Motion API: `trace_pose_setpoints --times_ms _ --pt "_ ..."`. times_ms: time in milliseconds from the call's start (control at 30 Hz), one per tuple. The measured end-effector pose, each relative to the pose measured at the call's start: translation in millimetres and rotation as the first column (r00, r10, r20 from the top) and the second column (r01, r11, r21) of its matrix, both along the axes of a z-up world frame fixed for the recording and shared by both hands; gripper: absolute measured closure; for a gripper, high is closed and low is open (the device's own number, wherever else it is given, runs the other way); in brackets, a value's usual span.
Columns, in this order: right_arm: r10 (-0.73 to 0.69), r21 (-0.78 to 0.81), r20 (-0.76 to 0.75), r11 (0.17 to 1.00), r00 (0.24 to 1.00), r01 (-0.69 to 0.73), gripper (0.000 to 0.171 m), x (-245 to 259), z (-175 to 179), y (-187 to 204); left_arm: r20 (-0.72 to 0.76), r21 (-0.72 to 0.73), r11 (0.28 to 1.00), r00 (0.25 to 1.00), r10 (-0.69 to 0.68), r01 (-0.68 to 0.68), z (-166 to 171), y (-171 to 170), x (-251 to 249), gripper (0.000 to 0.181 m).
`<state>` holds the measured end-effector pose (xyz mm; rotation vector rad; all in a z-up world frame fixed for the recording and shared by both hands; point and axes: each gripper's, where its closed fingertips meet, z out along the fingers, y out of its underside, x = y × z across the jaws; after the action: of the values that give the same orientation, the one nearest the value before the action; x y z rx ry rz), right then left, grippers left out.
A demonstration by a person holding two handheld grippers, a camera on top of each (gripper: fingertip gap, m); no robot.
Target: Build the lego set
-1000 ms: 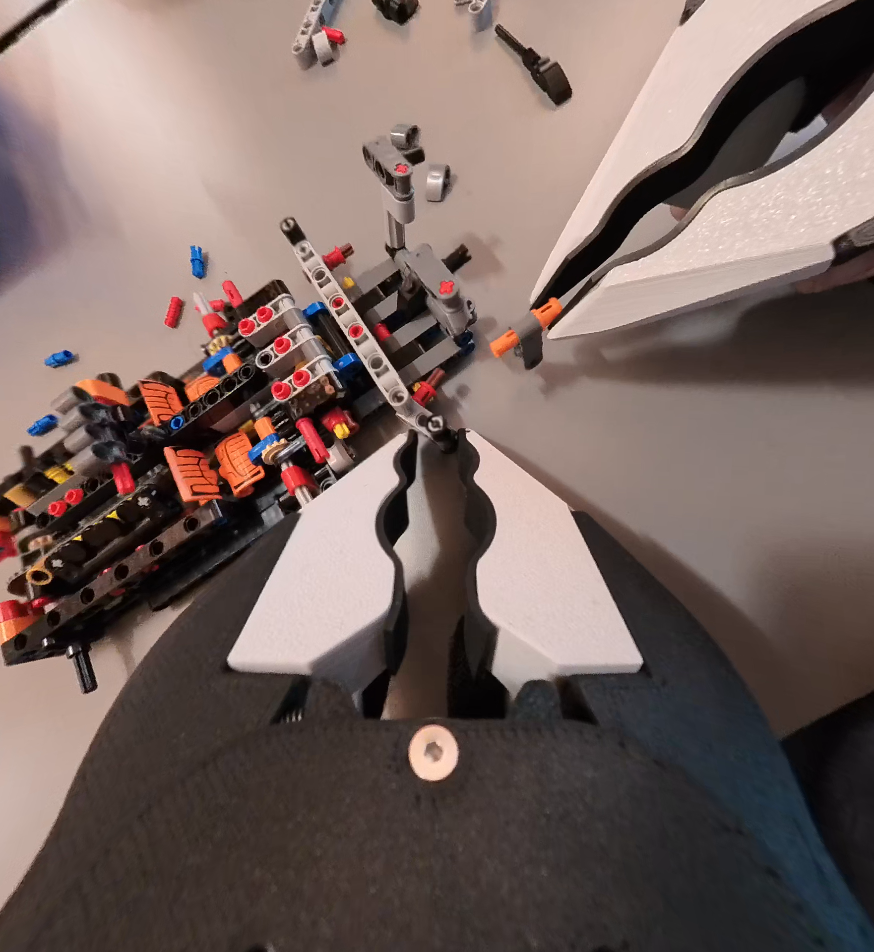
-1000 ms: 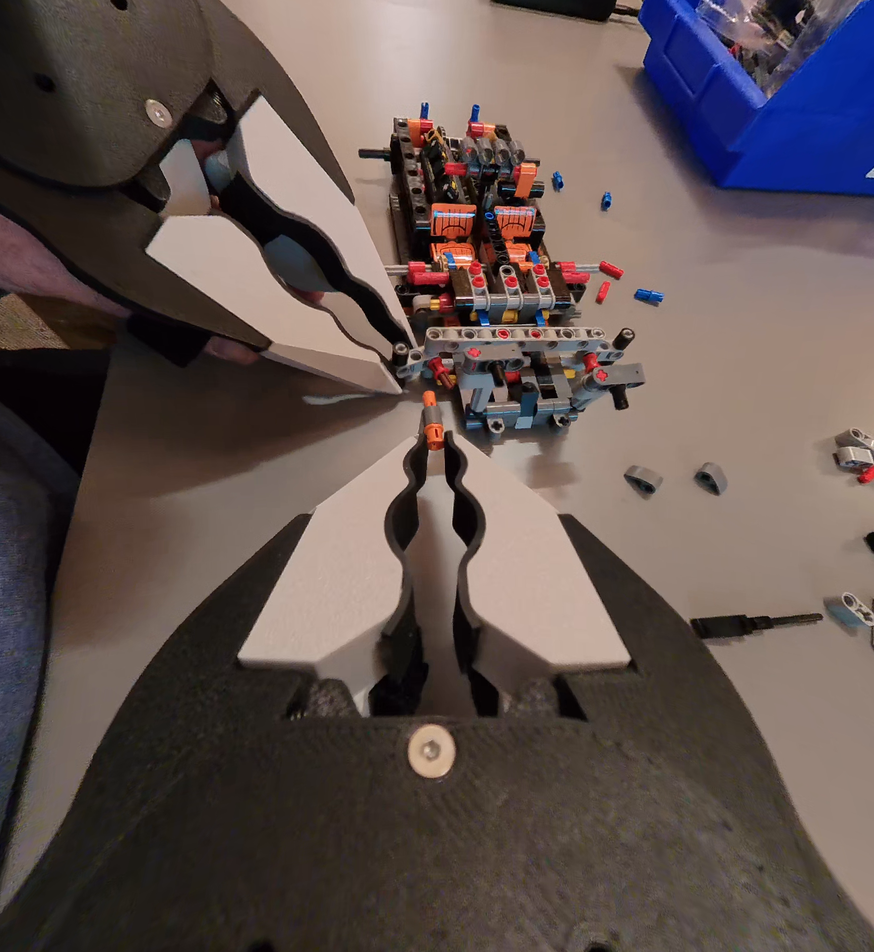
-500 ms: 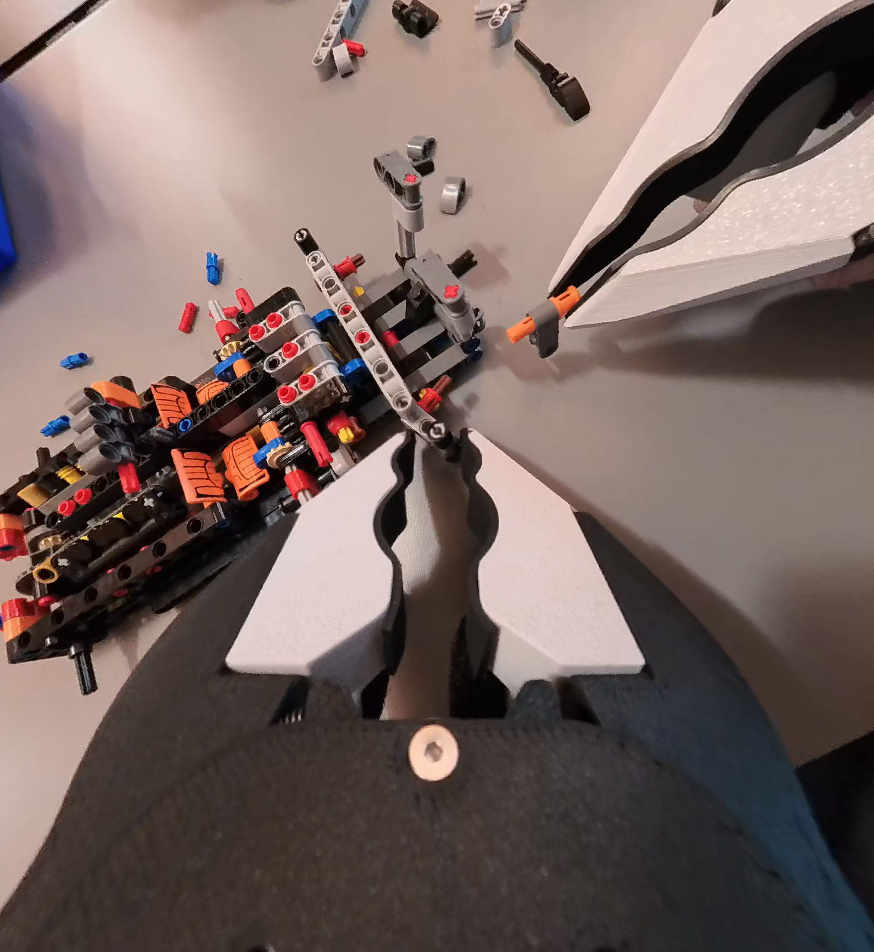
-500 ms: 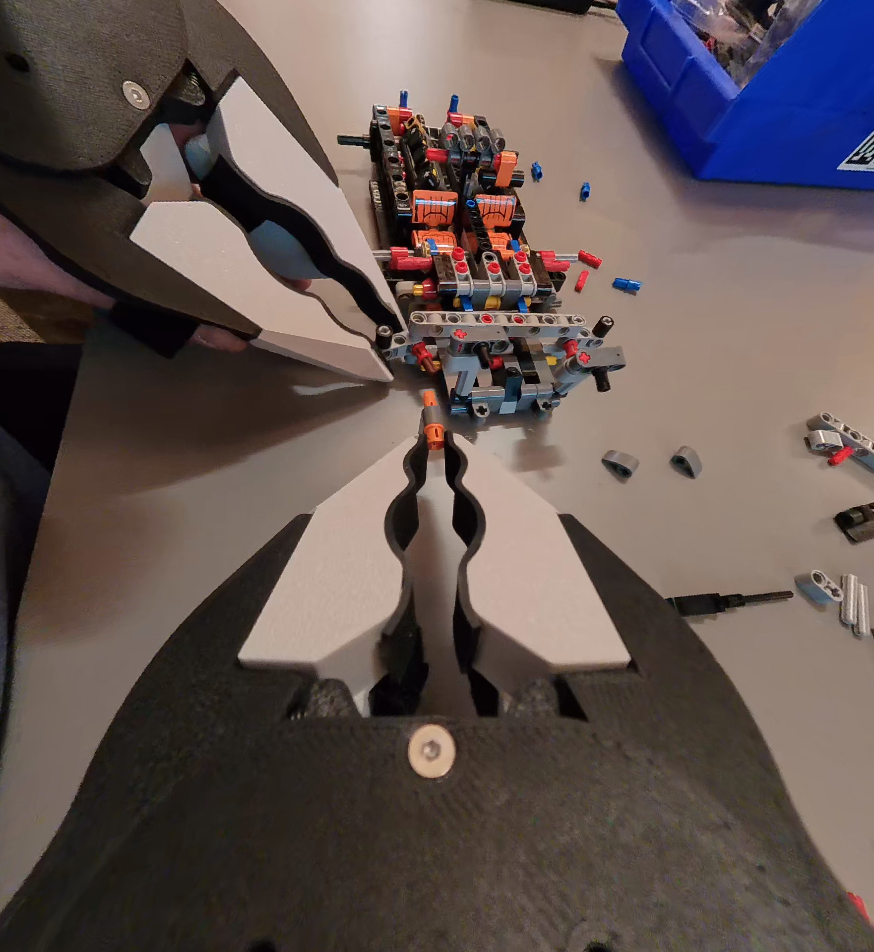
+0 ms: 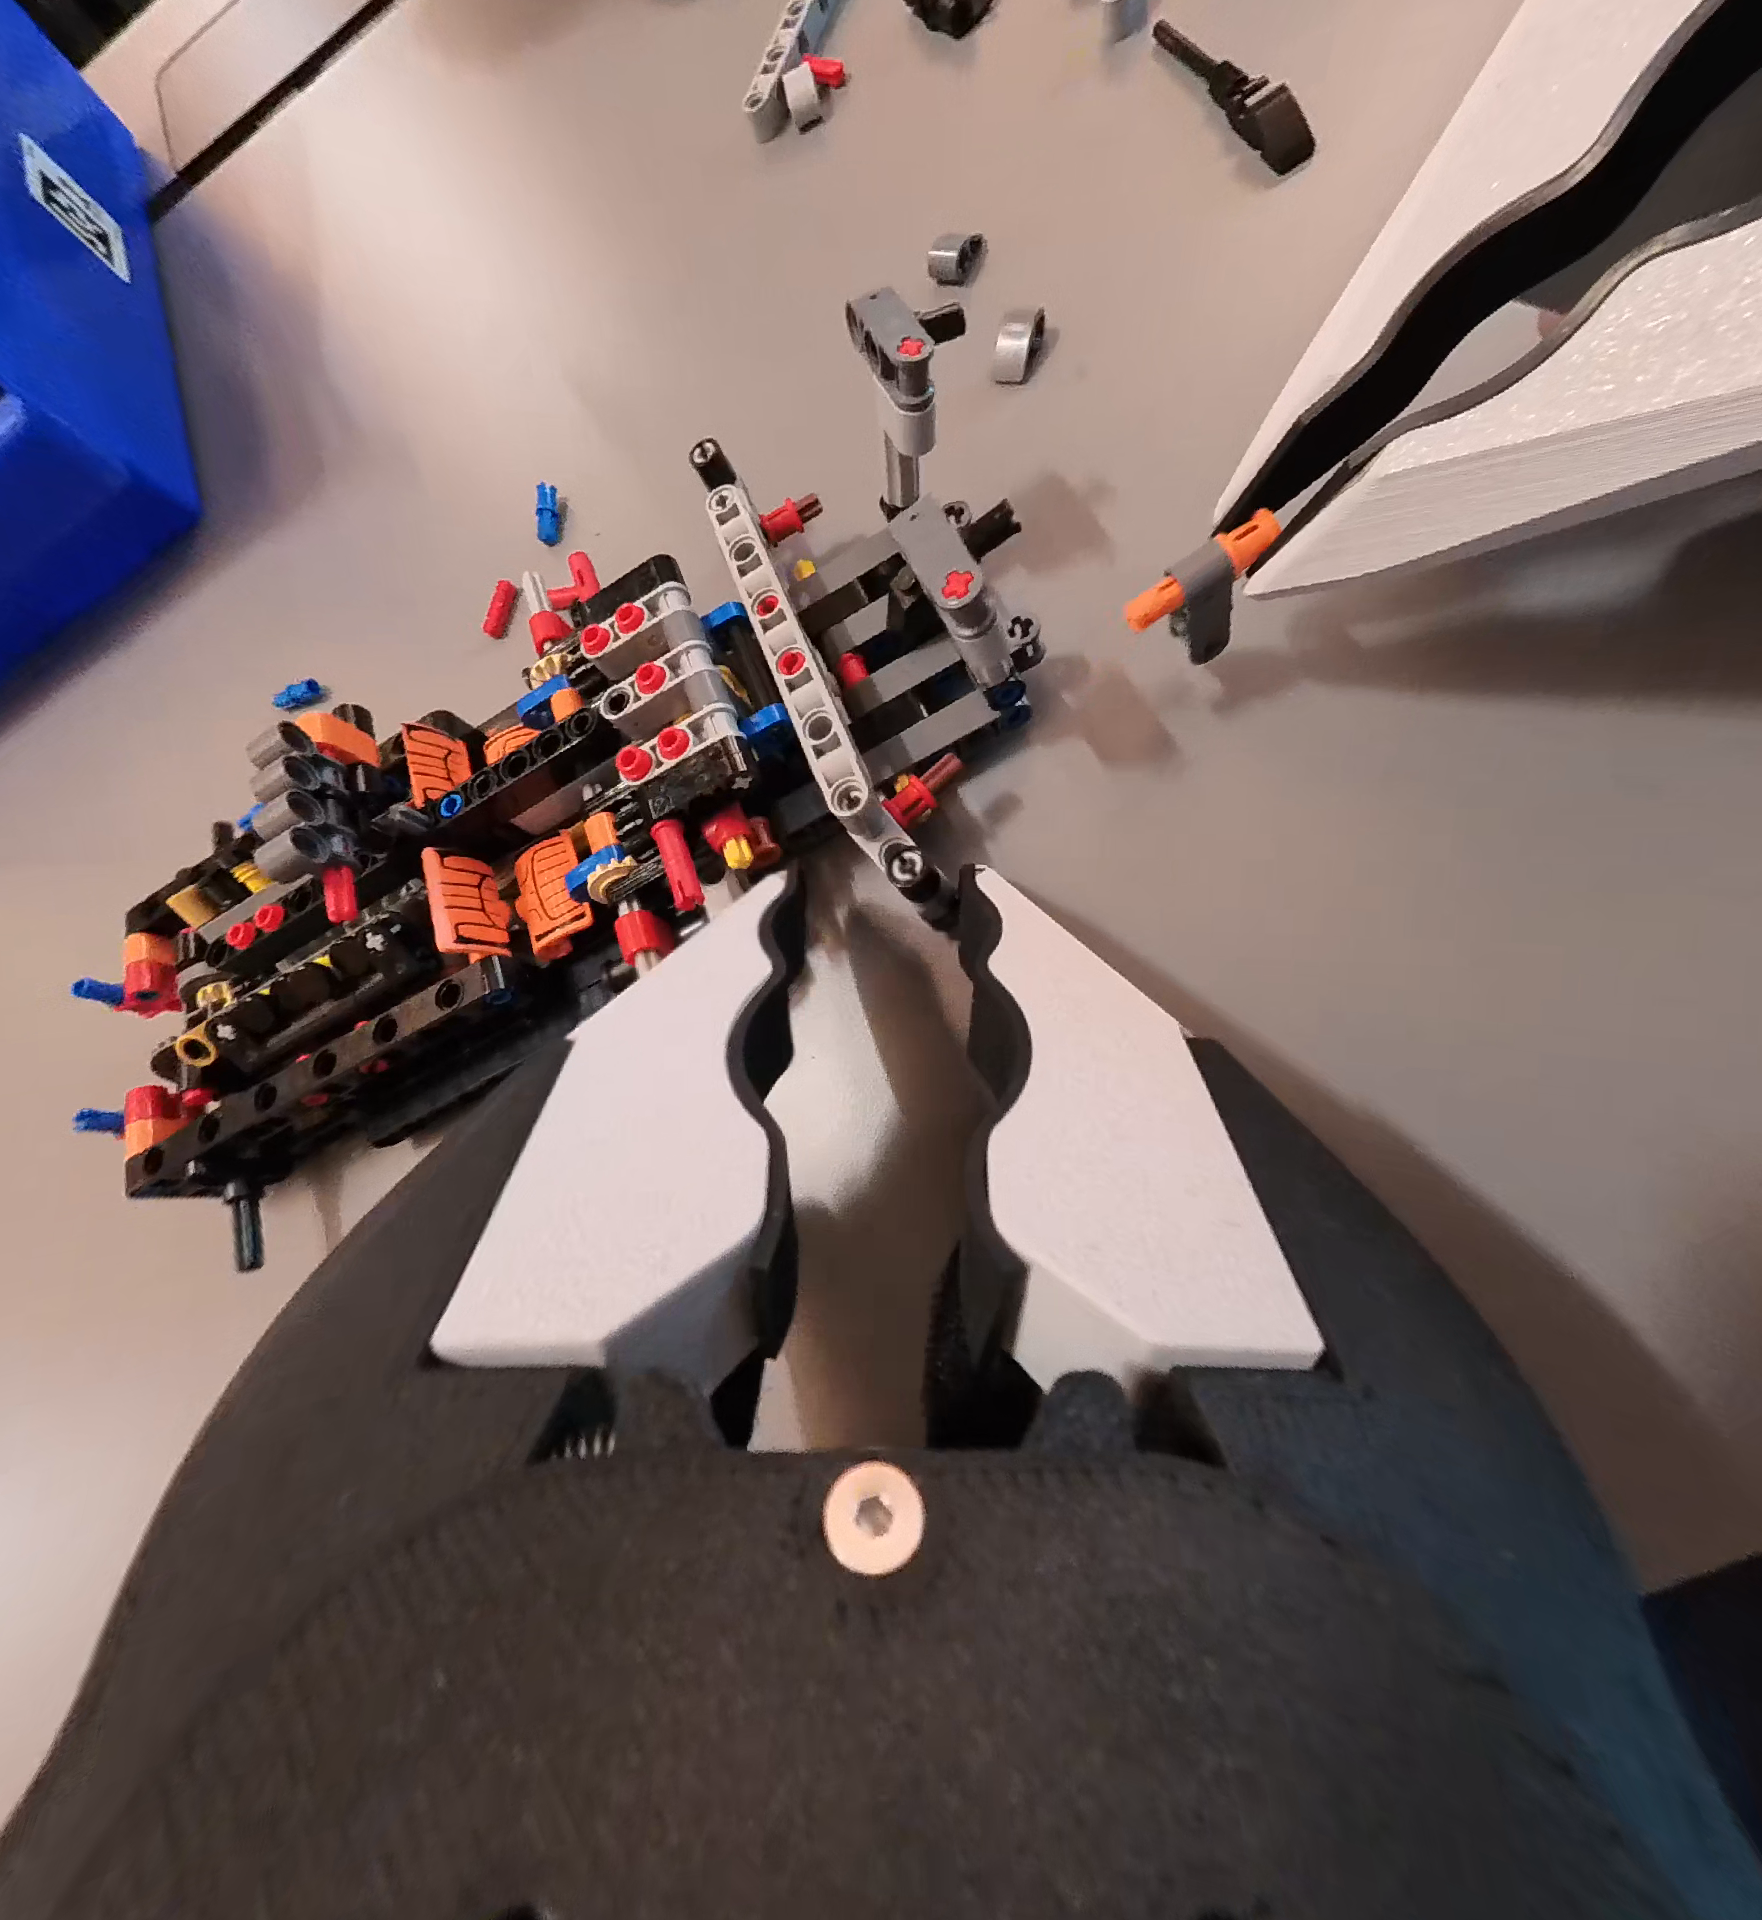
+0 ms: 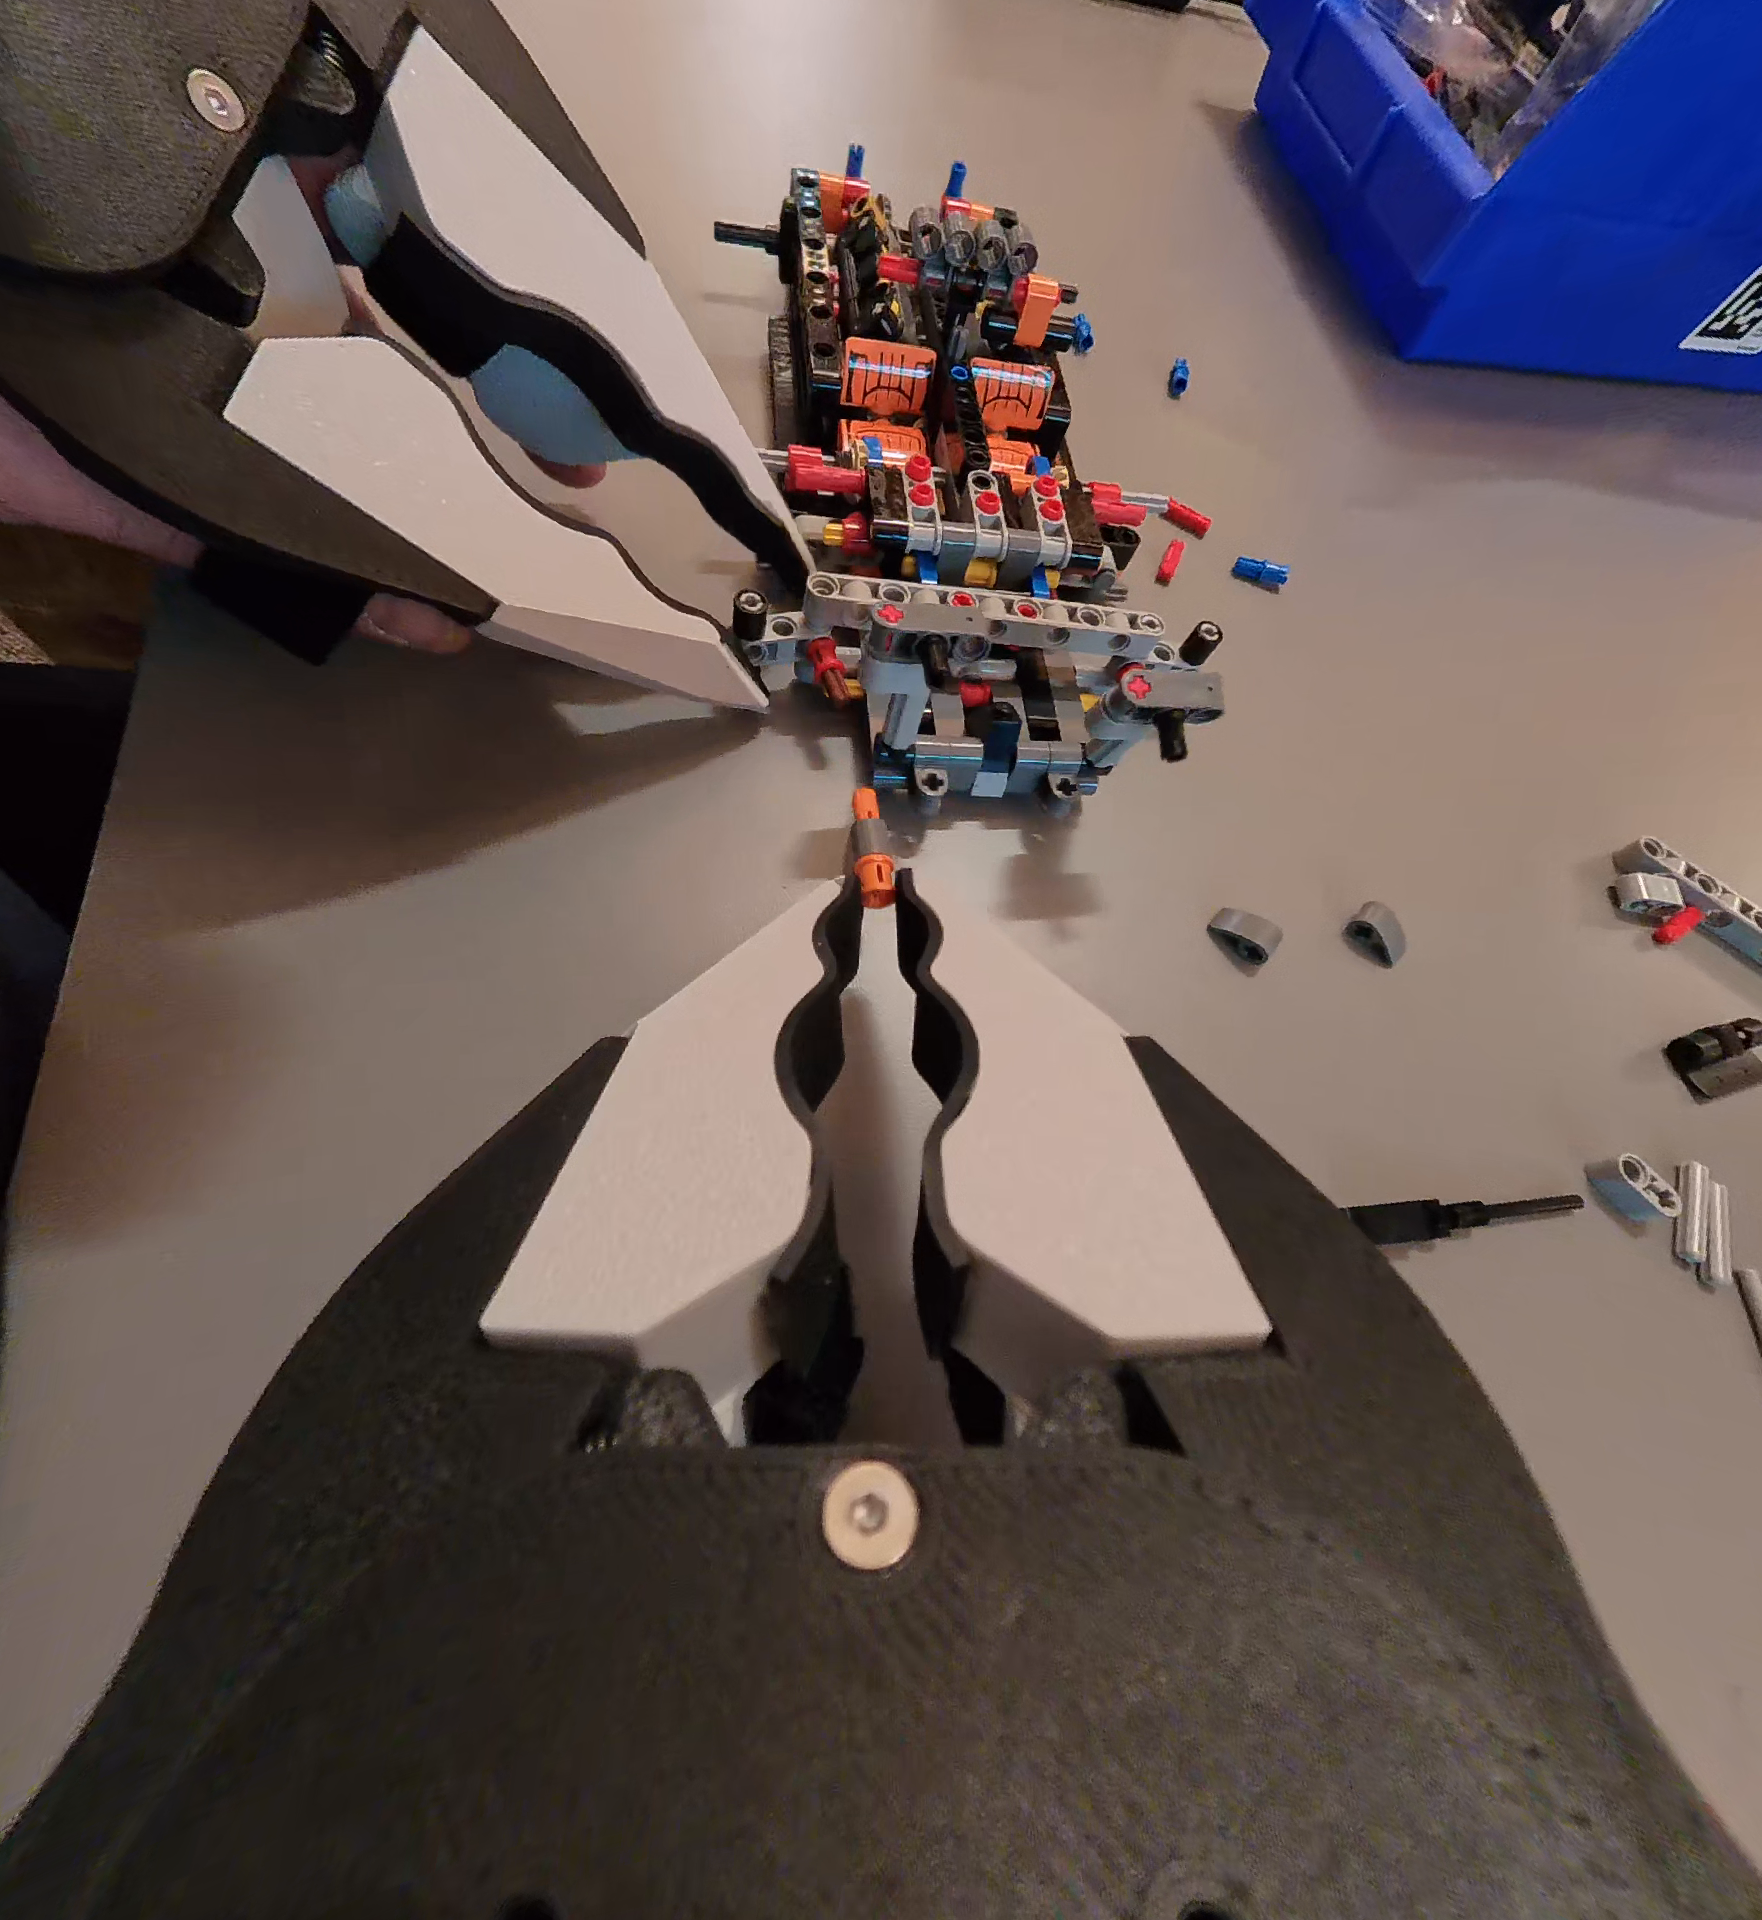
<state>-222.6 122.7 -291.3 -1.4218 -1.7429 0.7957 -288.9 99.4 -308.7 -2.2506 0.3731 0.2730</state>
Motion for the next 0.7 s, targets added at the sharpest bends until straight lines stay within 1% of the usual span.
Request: trace_pose_setpoints --times_ms 33,400,533,567,700 --pt "0.000 0.000 0.000 1.000 1.000 0.000 0.167 0.1 0.1 0.0 -0.007 0.003 1.000 1.000 0.006 -0.006 0.4 -0.3 -1.6 0.152" --pt "0.004 -0.002 -0.004 1.000 1.000 -0.004 0.167 0.3 0.8 -0.5 -0.060 0.026 0.998 0.997 0.053 -0.051 1.9 -5.0 -13.5 0.149" --pt "0.004 -0.005 -0.011 1.000 1.000 -0.004 0.167 0.8 1.9 -0.1 -0.065 0.027 0.998 0.996 0.063 -0.061 1.3 -8.7 -16.2 0.138" --pt "0.004 -0.004 -0.011 1.000 1.000 -0.004 0.167 1.3 2.0 0.3 -0.075 0.033 0.997 0.994 0.076 -0.073 3.0 -9.5 -19.3 0.132" --pt "0.000 -0.003 -0.014 1.000 1.000 0.000 0.167 2.5 2.4 2.1 -0.067 0.053 0.993 0.992 0.105 -0.102 8.0 -12.4 -27.8 0.120"
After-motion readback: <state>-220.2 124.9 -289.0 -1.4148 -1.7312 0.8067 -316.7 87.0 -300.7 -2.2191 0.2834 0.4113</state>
